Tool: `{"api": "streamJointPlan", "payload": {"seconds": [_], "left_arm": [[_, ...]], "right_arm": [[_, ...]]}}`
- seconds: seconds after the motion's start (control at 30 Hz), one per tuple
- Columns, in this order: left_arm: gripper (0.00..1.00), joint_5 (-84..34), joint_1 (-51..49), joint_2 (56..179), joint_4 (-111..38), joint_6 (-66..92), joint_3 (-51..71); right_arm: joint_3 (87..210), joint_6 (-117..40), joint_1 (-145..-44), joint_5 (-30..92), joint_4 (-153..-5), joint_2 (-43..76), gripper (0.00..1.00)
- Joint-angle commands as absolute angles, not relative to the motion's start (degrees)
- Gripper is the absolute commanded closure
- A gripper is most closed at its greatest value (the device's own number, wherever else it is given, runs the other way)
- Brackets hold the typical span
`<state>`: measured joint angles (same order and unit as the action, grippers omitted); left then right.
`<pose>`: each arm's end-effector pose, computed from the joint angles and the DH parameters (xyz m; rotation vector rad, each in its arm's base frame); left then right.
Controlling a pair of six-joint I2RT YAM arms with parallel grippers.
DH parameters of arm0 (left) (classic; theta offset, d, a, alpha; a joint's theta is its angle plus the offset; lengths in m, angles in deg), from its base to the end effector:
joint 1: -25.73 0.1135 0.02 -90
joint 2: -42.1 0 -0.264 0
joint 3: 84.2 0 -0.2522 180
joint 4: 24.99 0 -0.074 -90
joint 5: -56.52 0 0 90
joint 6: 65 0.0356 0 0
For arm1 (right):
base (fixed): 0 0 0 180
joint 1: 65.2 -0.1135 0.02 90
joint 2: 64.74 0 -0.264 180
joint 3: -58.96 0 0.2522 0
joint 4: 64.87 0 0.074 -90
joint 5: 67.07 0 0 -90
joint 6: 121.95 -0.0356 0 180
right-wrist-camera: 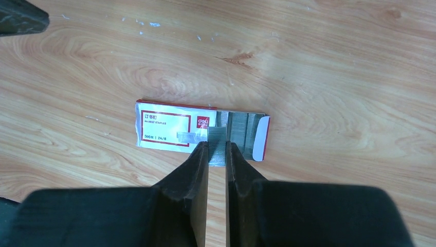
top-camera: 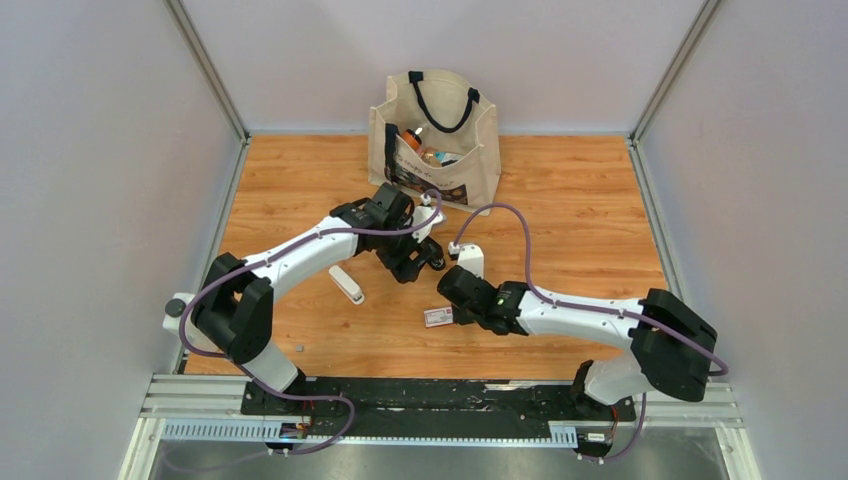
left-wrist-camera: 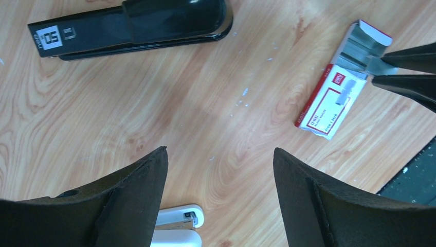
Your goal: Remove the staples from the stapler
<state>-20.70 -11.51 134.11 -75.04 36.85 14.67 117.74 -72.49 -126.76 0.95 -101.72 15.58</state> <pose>0.2578 -0.2058 0.2347 1.1757 2.3885 -0.4424 0.1385 0.2278 0.1900 -0.3201 2.4771 0.2445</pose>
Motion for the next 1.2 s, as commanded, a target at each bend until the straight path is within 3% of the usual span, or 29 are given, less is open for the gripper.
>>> {"api": "streamJointPlan", "payload": {"seconds": [0.0,1.17], "left_arm": [[0.17,-17.84,-11.89,132.54,-76.46,36.69,14.8],[0.18,-17.49,-11.89,131.58,-75.66,36.6,16.03]], "right_arm": [[119.74,-71.06,-126.64,0.6,-101.04,16.3,0.93],[120.8,-69.48,-127.52,1.22,-102.36,21.57,0.92]]}}
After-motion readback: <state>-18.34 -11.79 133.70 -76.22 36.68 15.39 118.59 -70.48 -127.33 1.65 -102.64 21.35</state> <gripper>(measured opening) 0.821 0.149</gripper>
